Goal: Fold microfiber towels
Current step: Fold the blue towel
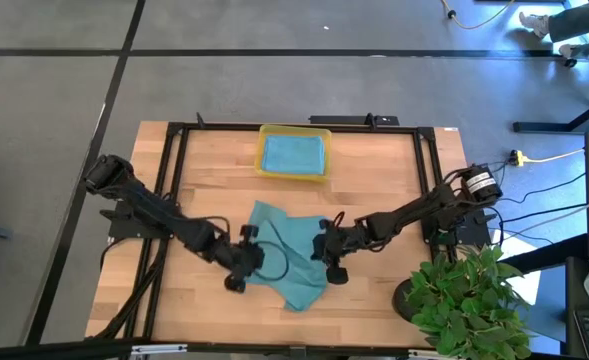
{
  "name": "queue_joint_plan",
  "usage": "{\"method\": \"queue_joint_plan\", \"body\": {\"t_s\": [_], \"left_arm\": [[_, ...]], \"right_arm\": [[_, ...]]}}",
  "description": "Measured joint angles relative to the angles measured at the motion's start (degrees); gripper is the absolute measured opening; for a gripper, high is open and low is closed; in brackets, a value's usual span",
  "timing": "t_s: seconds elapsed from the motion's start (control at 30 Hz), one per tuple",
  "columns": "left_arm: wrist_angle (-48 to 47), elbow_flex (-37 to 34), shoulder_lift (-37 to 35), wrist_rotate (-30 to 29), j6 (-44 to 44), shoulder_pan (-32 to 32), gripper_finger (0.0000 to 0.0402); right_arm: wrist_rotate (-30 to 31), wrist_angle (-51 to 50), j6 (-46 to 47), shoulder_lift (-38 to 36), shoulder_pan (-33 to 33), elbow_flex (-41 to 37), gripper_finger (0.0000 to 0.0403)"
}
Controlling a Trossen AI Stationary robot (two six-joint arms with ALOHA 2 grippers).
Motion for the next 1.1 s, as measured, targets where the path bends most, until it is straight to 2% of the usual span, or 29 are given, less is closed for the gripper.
{"method": "queue_joint_plan", "body": {"t_s": [0.13, 0.27, 0.5, 0.77, 0.97, 1.1], "left_arm": [[0.38, 0.00, 0.02, 0.26, -3.15, -3.66, 0.0097], [2.05, -0.02, 0.02, 0.20, -4.72, -6.27, 0.0083], [6.02, -0.04, 5.19, 0.67, -5.04, -7.88, 0.0007], [9.45, -0.07, 13.60, 1.49, -11.23, -7.18, 0.0003], [9.54, 0.26, 15.67, 0.68, -16.66, -7.34, 0.0003], [9.95, 0.13, 15.37, 1.43, -18.27, -8.84, 0.0001]], "right_arm": [[4.43, -3.30, 1.31, 1.22, -2.60, -0.02, 0.0021], [4.75, -3.58, 1.50, 3.40, -5.71, -0.02, 0.0021], [4.73, -2.77, 1.46, 4.21, -8.91, 0.00, 0.0021], [4.74, -1.82, 1.64, 4.17, -10.53, 0.07, 0.0021], [5.28, -1.85, 3.15, 5.02, -12.57, 0.12, 0.0021], [8.44, -2.18, 4.92, 5.87, -14.15, 0.28, 0.0021]]}}
